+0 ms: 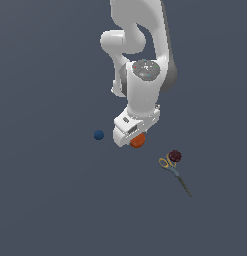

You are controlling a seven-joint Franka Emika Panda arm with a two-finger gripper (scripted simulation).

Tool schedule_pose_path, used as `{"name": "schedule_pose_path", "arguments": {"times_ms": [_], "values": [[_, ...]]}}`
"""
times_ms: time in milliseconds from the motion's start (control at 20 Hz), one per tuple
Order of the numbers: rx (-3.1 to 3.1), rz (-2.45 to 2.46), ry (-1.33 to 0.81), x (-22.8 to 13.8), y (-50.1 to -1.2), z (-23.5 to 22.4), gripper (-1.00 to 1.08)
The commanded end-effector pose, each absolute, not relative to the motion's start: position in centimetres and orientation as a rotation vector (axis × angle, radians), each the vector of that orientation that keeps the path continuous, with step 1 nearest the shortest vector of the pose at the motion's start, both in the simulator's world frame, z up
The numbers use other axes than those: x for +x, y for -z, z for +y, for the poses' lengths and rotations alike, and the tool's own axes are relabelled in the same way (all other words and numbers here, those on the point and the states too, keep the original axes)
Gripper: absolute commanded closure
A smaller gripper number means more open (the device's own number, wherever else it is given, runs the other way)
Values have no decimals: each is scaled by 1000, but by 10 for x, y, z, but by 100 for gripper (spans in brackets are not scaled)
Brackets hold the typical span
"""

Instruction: Pick up a designated object from a clutter of objects.

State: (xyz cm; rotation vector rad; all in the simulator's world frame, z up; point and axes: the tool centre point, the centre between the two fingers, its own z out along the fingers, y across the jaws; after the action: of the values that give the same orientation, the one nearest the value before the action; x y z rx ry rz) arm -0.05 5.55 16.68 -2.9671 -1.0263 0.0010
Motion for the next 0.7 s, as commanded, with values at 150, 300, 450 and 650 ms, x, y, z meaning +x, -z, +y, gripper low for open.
{"name": "schedule_pose_path", "arguments": {"times_ms": [150,300,450,650], "values": [[-2965,-1027,3,9,-220,8,108],[-2964,-1028,3,15,-248,-18,108],[-2964,-1028,3,21,-277,-45,108],[-2965,-1028,2,29,-314,-79,108]]}}
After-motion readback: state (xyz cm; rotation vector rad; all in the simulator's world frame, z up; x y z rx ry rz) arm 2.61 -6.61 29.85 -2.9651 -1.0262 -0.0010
